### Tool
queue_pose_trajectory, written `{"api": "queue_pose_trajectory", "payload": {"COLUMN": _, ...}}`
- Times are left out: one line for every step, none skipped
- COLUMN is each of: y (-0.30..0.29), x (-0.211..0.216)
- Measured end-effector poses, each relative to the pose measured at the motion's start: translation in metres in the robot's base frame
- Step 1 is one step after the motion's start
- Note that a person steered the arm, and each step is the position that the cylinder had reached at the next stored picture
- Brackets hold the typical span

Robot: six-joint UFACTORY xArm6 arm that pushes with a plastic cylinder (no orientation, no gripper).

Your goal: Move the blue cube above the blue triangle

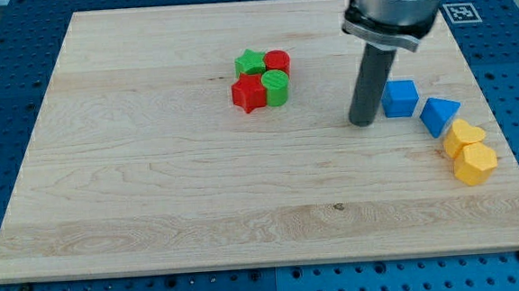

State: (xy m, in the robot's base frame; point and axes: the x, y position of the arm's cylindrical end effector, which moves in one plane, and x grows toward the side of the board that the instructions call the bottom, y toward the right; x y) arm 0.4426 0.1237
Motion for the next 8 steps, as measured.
{"api": "queue_pose_trajectory", "payload": {"y": 0.0, "x": -0.018}}
{"api": "queue_pose_trajectory", "payload": {"y": 0.001, "x": -0.018}}
{"api": "queue_pose_trajectory", "payload": {"y": 0.011, "x": -0.018}}
{"api": "queue_pose_trajectory", "payload": {"y": 0.024, "x": -0.018}}
{"api": "queue_pose_trajectory", "payload": {"y": 0.04, "x": -0.018}}
{"api": "queue_pose_trajectory", "payload": {"y": 0.055, "x": -0.02}}
{"api": "queue_pose_trajectory", "payload": {"y": 0.058, "x": -0.027}}
{"api": "queue_pose_trajectory", "payload": {"y": 0.064, "x": -0.039}}
